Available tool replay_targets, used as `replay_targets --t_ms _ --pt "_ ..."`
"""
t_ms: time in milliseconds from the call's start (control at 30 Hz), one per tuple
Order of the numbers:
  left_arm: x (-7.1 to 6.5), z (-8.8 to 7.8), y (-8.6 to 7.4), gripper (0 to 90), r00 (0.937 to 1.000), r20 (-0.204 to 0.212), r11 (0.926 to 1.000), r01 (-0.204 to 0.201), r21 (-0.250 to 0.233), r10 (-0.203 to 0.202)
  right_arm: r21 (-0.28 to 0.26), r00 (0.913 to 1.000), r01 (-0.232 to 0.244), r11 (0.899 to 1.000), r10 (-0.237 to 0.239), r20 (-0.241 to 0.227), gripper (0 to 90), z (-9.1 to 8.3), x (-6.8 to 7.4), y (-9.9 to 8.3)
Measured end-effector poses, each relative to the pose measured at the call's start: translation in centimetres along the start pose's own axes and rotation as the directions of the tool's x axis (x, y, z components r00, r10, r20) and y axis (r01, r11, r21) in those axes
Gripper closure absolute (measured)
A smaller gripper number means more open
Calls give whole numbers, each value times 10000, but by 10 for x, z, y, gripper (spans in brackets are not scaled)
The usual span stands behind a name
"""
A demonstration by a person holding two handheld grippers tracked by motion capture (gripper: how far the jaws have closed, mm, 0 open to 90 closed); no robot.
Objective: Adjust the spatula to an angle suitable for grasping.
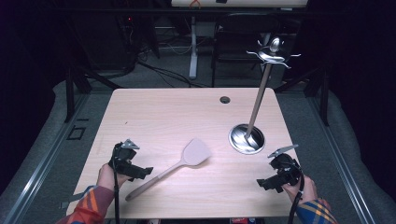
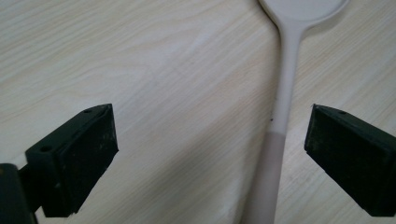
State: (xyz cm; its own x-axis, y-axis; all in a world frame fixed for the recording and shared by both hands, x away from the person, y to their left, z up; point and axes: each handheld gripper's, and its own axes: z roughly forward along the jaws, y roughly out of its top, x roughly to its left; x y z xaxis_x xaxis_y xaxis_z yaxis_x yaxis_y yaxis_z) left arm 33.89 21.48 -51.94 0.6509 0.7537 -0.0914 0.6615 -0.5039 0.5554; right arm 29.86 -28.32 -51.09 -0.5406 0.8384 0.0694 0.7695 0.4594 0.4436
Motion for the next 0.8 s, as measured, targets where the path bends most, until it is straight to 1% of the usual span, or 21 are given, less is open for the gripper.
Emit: replay_targets --t_ms 33,67,100,167,233,267,300,367,400,433,467,533,567,600,633,667,800 --pt "-4 4 2 93 9999 133 9999 -106 71 105 85 10000 68 9999 -69 71 8 0 0 0" --pt "-4 4 2 120 9999 133 9999 -106 71 105 85 10000 68 9999 -69 71 8 0 0 0" --pt "-6 5 4 151 9997 184 9998 -189 106 187 178 9998 119 9998 -122 148 8 0 0 -1" --pt "-10 9 7 157 9992 240 9992 -338 230 333 137 9999 65 9999 -67 121 9 0 0 -1" --pt "-14 13 9 202 9980 384 9981 -509 359 495 98 10000 -41 9999 40 61 9 1 0 -2" --pt "-16 15 10 212 9976 377 9973 -592 436 576 79 10000 -83 9999 83 49 10 1 0 -2" --pt "-17 17 11 242 9969 443 9964 -679 507 657 148 9999 -77 9999 76 69 12 1 1 -2" --pt "-19 19 12 259 9961 490 9956 -762 554 735 113 9999 -99 9999 99 14 14 2 1 -2" --pt "-20 19 12 280 9962 466 9956 -765 550 740 214 10000 -8 9998 6 82 15 2 1 -1" --pt "-20 19 12 356 9965 469 9961 -721 504 697 232 9999 -12 9997 8 171 15 3 1 -2" --pt "-20 20 13 356 9966 463 9961 -708 521 684 232 9999 -12 9997 8 171 15 3 1 -2" --pt "-21 20 13 409 9965 506 9964 -687 499 662 298 9999 15 9996 -20 157 19 2 1 -2" --pt "-23 21 14 414 9946 709 9954 -797 536 758 224 10000 -21 9997 20 71 20 2 1 -2" --pt "-23 21 14 428 9946 709 9954 -797 536 758 224 10000 -21 9997 20 71 20 2 1 -2" --pt "-26 23 16 440 9922 904 9939 -912 613 854 270 9999 -15 9996 11 142 21 3 1 -2" --pt "-26 23 16 446 9922 904 9939 -912 613 854 270 9999 -15 9996 11 142 21 3 1 -2" --pt "-35 30 20 465 9874 1027 9884 -1288 807 1203 294 9998 62 9995 -68 198 22 2 2 -2"
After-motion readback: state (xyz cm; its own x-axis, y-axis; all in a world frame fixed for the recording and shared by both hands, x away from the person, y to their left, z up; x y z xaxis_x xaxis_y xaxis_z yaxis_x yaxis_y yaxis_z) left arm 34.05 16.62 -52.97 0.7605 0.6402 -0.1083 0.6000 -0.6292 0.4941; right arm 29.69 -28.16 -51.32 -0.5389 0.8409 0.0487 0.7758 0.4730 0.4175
